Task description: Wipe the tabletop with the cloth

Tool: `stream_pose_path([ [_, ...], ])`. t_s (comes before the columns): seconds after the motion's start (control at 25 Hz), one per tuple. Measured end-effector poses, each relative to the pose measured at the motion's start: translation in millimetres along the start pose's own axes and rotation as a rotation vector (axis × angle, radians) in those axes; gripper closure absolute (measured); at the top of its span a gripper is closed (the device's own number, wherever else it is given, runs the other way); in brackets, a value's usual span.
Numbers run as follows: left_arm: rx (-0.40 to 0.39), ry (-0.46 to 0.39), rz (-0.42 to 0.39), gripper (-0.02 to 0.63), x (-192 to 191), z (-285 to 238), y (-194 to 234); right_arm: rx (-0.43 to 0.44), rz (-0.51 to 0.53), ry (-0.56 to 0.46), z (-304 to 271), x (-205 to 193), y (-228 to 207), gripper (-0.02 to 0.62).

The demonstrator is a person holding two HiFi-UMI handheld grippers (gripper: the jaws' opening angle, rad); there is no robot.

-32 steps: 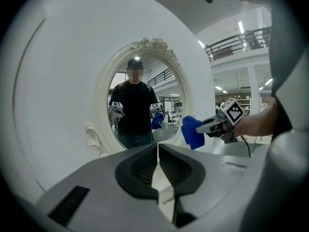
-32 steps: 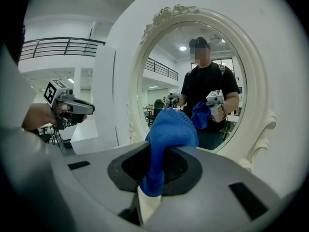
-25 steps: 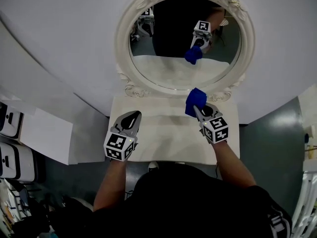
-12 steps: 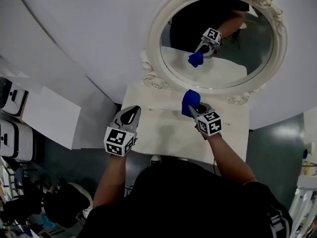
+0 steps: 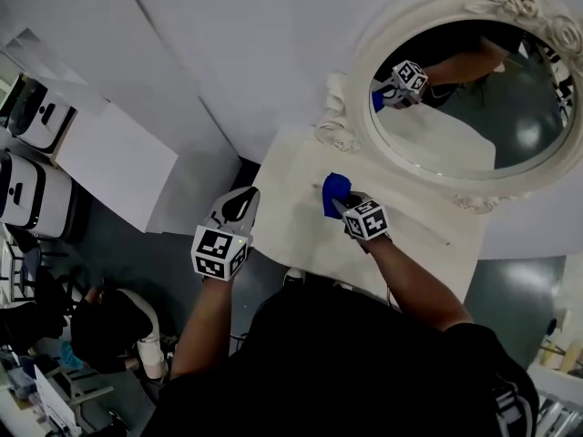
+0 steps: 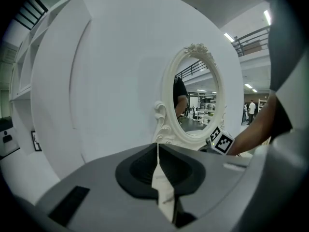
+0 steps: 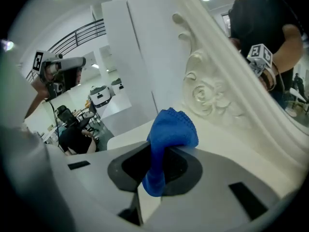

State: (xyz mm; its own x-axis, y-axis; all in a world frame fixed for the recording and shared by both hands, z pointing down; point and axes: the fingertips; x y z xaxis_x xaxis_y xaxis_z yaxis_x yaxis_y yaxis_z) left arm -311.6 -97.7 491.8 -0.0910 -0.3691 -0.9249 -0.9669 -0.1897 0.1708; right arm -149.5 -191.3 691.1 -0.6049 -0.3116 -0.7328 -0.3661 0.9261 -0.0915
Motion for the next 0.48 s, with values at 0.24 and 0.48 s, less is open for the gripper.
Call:
stream_pose_path([
  [0.24, 0.078, 0.012, 0.035, 0.589, -16, 28, 34, 0.125, 0.067, 0.063, -68, 8, 46, 0.555],
  [0.48, 0.127, 0.024, 0.056, 0.589, -24, 47, 60, 0.198, 0.09, 0.107, -126, 20, 80, 0.555],
])
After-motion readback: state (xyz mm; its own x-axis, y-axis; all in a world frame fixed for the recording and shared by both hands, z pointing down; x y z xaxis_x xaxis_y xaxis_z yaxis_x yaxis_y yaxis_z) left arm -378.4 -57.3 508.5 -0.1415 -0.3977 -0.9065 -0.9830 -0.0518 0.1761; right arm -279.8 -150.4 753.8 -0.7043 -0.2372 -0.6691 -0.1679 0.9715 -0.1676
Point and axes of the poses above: the fingertips, and each gripper's own axes: z backward along the fingers, y to its left, x out of its top, and after that the axes turned 9 degrees about z, right-handed
